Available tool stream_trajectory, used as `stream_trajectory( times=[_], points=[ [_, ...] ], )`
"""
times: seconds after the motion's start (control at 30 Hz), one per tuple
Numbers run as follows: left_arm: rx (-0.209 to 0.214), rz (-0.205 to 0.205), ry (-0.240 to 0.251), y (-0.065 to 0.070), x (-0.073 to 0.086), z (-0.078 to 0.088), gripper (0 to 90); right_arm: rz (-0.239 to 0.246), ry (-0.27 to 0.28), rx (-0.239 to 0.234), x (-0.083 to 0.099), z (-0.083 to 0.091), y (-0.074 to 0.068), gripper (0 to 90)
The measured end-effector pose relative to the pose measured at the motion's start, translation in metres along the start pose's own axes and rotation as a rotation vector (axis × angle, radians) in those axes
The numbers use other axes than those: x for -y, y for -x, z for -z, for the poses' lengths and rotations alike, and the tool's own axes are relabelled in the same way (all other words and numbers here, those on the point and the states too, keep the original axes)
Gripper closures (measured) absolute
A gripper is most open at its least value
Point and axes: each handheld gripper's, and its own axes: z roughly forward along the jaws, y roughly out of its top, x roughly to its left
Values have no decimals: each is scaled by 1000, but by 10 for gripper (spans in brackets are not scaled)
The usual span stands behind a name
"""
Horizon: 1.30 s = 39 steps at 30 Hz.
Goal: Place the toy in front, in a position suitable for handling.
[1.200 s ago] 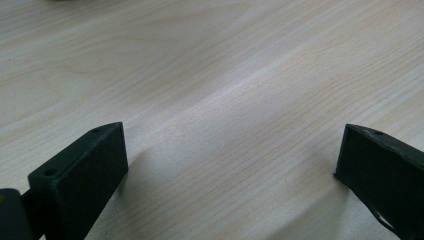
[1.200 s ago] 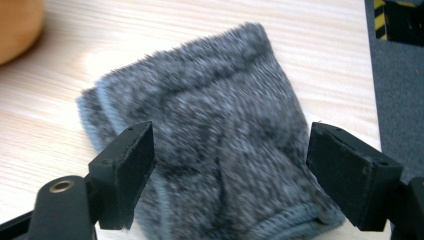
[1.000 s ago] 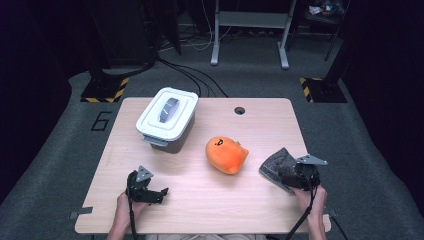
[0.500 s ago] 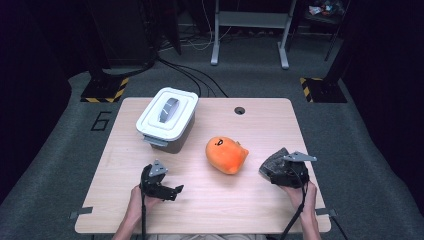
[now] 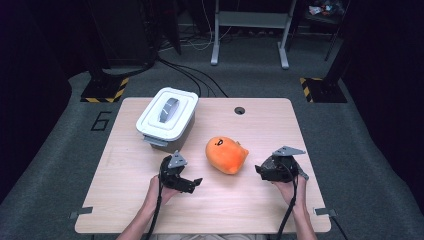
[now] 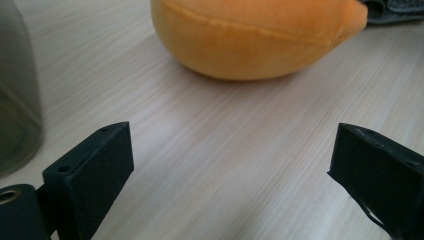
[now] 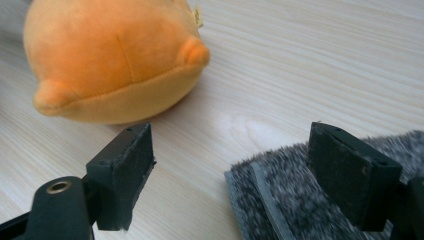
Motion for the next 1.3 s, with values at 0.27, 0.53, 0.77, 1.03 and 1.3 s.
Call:
stream_trajectory(
  times=[0.27,0.53,0.77,1.03,1.3],
  points=[
    [4,-19,19,4,-25,-12,77,14,6,-32,-18,-12,-2,220],
    [-3,-41,15,2,-45,-26,139,22,5,-72,-35,-24,-6,247],
    [27,-15,-14,-3,-49,-44,177,17,-11,-135,-39,-37,-2,310],
    [56,3,-22,-5,-47,-55,305,6,-44,-178,-42,-47,-5,514],
    [20,-48,-25,0,-47,-61,460,25,-55,-201,-40,-54,-11,703]
  ],
)
